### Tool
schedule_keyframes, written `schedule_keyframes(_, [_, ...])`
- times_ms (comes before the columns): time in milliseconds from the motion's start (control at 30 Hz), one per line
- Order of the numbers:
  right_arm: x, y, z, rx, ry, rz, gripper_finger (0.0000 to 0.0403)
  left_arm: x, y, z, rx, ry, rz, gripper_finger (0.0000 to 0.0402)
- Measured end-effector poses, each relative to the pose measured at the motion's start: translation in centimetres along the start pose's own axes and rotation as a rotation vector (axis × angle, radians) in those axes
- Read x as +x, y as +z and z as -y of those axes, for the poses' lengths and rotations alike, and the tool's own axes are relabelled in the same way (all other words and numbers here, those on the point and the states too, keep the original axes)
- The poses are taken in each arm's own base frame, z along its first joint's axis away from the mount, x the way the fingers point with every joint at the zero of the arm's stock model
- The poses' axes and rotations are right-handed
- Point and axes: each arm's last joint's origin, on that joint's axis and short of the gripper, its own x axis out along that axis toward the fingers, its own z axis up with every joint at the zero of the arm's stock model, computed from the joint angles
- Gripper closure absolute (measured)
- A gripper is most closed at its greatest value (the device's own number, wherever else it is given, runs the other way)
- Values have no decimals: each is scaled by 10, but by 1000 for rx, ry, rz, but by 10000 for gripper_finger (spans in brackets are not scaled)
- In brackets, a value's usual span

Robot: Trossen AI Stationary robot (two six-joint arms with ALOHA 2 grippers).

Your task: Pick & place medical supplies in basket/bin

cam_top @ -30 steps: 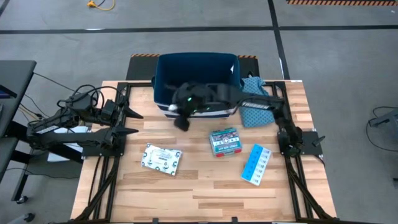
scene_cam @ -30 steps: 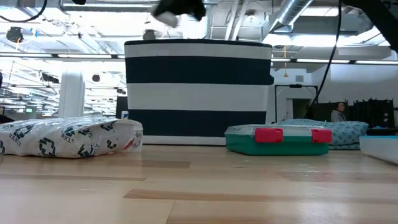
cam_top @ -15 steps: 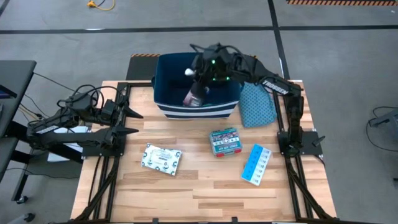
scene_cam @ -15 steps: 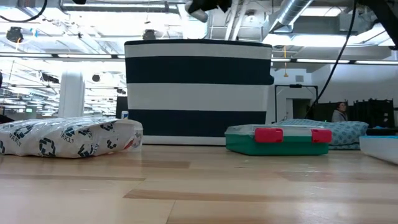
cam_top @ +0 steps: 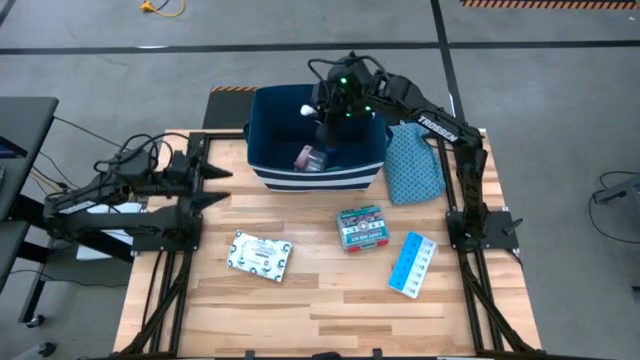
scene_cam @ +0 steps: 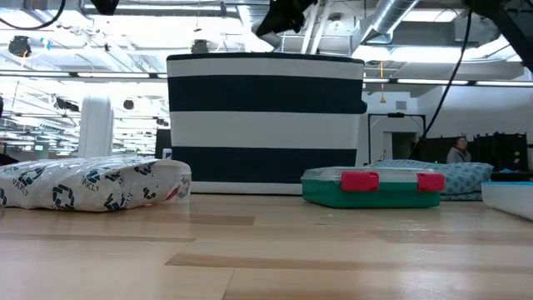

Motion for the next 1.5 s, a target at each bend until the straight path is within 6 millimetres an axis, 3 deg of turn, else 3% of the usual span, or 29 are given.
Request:
schedule_keyframes(167, [8,-8,8,-47,52,-21,355,15,-2,-7,-15,164,-28,140])
schedule_keyframes(367, [30,-22,14,-99,117,-89,355,40,-1,-11,12,208,-51,140])
schedule_keyframes(600, [71,-33,15,-95,201,-87,355,61,0,-14,22,226,-43,140])
schedule_keyframes(933, [135,-70,5,-54,276,-254,355,73,2,-16,16,229,-17,140])
schedule_keyframes(1133, [148,-77,-3,-41,290,-300,351,78,-1,-17,3,233,-40,140])
schedule_keyframes(1500, [149,-77,-3,-56,225,-330,320,89,-6,-19,5,240,-79,140])
